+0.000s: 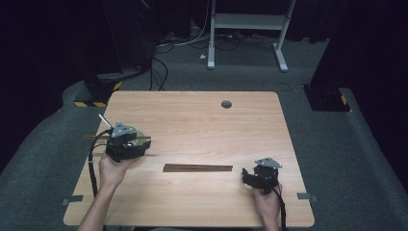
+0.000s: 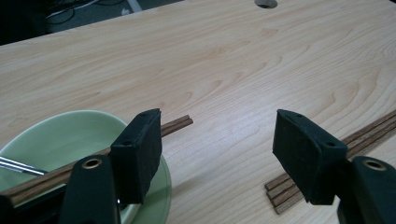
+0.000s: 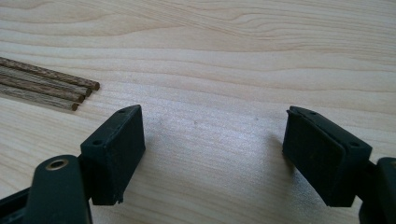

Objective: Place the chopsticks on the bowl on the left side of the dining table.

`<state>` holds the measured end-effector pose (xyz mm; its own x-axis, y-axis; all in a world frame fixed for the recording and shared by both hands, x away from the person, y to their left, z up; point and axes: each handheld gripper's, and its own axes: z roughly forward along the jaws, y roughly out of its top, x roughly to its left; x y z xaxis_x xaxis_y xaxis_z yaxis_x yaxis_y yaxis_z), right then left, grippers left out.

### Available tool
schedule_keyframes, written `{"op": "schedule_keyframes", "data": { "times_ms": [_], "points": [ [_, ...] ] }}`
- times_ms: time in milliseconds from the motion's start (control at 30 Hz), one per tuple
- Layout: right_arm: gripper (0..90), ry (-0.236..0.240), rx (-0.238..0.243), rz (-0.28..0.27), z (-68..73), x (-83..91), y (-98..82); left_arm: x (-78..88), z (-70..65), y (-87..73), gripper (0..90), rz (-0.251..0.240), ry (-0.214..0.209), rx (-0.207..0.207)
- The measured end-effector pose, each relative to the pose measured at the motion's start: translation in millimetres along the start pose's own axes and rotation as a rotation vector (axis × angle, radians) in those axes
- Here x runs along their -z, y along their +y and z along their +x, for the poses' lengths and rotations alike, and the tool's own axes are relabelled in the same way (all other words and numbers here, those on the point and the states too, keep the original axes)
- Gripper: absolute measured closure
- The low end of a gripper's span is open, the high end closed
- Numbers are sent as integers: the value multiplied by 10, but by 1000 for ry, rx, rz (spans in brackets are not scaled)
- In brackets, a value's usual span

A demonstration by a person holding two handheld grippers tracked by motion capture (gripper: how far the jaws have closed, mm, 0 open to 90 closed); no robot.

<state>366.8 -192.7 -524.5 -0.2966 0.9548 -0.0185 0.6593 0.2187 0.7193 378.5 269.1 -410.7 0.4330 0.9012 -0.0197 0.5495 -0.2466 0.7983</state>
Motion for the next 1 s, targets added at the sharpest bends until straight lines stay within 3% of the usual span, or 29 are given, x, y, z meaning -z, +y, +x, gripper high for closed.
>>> {"op": "schedule_keyframes", "data": {
  "times_ms": [367, 600, 1000],
  "points": [
    [204, 0, 1, 0, 0, 0, 0, 136, -47, -191, 328, -43, -8, 18],
    [204, 0, 0, 0, 1, 0, 0, 166, -92, -379, 329, -52, -12, 40],
    [205, 0, 1, 0, 1, 1, 0, 227, -100, -564, 328, -66, -2, 74]
  ]
}}
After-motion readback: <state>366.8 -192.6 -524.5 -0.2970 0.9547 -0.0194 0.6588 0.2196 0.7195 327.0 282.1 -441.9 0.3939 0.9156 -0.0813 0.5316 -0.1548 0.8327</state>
